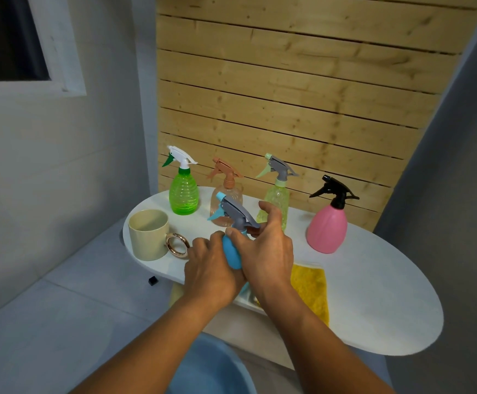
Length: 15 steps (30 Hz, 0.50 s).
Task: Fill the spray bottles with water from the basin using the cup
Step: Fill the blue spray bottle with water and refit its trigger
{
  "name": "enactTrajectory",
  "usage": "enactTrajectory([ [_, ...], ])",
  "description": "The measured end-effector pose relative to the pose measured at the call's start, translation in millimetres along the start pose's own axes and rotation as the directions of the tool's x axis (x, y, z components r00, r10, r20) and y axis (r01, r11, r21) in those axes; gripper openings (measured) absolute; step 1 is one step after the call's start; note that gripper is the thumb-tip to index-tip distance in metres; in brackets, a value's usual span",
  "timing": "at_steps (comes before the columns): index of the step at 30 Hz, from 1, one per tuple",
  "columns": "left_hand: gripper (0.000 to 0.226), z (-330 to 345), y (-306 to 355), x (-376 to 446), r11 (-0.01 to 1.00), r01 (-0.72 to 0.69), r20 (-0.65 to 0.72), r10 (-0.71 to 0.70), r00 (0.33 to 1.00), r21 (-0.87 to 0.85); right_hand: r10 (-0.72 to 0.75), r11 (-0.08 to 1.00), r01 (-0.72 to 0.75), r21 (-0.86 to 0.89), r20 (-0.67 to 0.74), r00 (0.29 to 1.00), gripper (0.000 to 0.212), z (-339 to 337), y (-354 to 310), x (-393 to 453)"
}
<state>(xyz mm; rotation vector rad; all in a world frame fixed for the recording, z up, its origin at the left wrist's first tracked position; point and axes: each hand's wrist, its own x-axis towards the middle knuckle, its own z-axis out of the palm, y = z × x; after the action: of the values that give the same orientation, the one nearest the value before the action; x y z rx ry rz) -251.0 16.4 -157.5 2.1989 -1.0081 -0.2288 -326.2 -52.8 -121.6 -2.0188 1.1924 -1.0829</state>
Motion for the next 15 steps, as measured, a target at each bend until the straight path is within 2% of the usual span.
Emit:
enactTrajectory([
  [3,0.068,-4,2,1,0.953,-0.051,0.121,0.091,0.988,-0.299,0.008,1.0,-0.008,0.01,0.012,1.0,0.074,0,1,1],
  [5,0.066,-8,0,4,0.921,-0.013,0.165,0.083,0.983,-0.39,0.007,1.0,-0.007,0.019,0.0,1.0,0.074,1,0,1],
  [7,0.074,-11,-2,7,0.961,-0.004,0.135,0.043,0.99,-0.276,0.017,0.999,-0.017,0.03,-0.003,1.0,0.075,1,0,1],
  [10,0.088,-6,-2,4,1.0,0.008,-0.025,-0.009,1.0,-0.02,0.042,0.998,-0.042,0.037,0.007,0.999,0.076,2,-2,2],
  [12,0.082,-1,2,0,1.0,0.007,-0.083,-0.007,0.997,-0.001,0.048,0.998,-0.048,0.034,0.005,0.999,0.075,1,-1,3],
  [15,0.078,6,1,2,0.993,0.009,-0.004,-0.01,1.0,-0.119,0.051,0.998,-0.051,0.039,0.013,0.999,0.075,-2,1,5],
])
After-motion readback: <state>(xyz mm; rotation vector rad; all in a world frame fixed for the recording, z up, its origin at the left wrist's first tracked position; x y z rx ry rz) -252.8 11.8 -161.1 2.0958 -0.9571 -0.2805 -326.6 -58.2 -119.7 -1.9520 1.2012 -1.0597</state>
